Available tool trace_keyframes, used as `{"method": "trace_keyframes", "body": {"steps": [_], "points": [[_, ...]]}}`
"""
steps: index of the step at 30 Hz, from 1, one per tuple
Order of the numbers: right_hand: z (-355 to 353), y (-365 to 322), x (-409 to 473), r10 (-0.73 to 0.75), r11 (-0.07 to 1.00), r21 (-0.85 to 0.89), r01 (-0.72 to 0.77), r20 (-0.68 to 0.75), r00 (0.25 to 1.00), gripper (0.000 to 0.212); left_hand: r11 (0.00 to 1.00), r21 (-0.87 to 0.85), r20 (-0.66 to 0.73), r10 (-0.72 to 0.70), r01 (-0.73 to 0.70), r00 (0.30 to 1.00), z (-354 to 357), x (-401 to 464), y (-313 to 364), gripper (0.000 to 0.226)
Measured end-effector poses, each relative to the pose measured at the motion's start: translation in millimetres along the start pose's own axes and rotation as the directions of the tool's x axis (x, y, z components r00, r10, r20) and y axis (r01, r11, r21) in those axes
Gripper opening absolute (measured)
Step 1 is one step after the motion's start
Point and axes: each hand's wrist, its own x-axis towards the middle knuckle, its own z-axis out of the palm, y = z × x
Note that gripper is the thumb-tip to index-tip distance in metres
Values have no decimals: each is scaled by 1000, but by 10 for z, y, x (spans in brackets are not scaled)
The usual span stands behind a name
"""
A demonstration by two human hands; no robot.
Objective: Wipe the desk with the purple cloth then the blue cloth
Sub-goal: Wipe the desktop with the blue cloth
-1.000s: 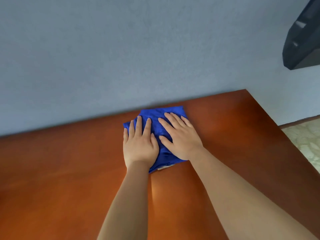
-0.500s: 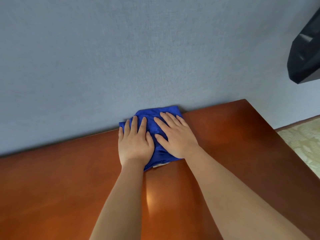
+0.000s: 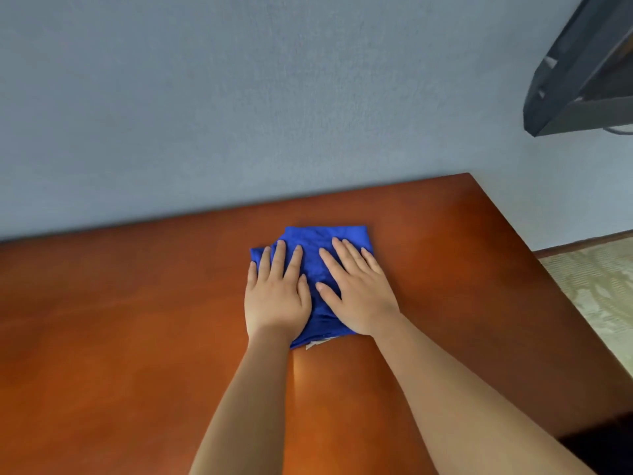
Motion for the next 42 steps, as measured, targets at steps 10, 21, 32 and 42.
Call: {"method": "trace_keyframes", "body": {"steps": [10, 21, 32, 42], "points": [[2, -79, -440, -52, 999, 9, 52, 1, 999, 76, 999, -14, 2, -36, 36, 999, -8, -531, 80, 75], [-75, 188, 871, -15, 998, -58, 13, -47, 999, 81, 998, -41, -47, -49, 48, 998, 22, 843, -107, 55], [-57, 113, 805, 21, 998, -62, -23, -19, 1000, 78, 1000, -1, -24, -3, 3, 1000, 30, 802, -185, 54], [77, -295, -621, -13, 1000, 3, 13, -9, 1000, 74, 1000, 3, 33, -30, 30, 999, -9, -748, -77, 74]]}}
